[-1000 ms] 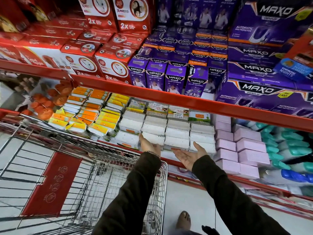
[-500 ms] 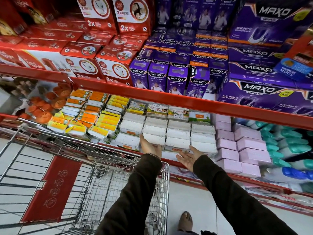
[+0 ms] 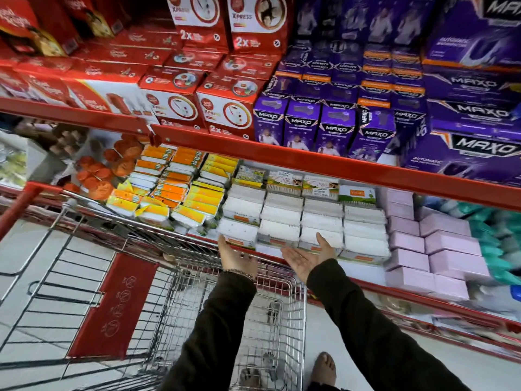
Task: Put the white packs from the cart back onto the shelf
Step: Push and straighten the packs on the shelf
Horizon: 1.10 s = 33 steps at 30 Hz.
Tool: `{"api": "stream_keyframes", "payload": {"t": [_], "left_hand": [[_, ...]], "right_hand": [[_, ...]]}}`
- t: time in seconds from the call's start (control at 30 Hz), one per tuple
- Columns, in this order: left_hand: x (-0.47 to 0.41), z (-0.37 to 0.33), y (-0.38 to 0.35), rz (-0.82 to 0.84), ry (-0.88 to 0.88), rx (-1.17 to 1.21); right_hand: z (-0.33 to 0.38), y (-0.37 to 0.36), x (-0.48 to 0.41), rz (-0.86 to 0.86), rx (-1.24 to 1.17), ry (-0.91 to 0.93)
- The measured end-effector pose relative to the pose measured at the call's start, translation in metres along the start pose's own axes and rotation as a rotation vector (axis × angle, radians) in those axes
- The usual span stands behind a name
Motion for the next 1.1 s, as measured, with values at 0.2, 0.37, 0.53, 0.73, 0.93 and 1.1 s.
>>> {"api": "stream_keyframes", "payload": {"t": [0.2, 0.37, 0.53, 0.73, 0.93, 1.1], "left_hand": [[-0.016, -0.026, -0.014, 0.021, -0.002, 0.065], [-0.034, -0.035, -0.024, 0.064, -0.047, 0.043], [-0.033, -0.036, -0.033, 0.088, -0.037, -0.041], [-0.039, -0.025, -0.030, 0.176, 0.012, -0.120], [-0.035, -0.042, -0.028, 0.073, -0.302, -0.531], [-0.032, -0.041, -0.057, 0.355, -0.928, -1.596]], "right_hand": [[-0.014, -0.017, -0.015, 0.021, -0.072, 0.000], [-0.017, -0.024, -0.016, -0.006, -0.049, -0.007], [-0.017, -0.031, -0.012, -0.006, -0.011, -0.029], [-0.017, -0.034, -0.011, -0.034, 0.076, -0.018], [-0.030, -0.035, 0.010, -0.253, 0.566, -0.053], [0.012, -0.057, 0.037, -0.775, 1.936, 0.983]]}}
Point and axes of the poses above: each hand's wrist, its own x-axis away from the middle knuckle, its own y-axis out of the back of the hand, z = x × y, the point moved 6 cm from there along -x, towards the middle knuckle, and after that the axes turned 10 degrees about -y, right-handed, at the moved point
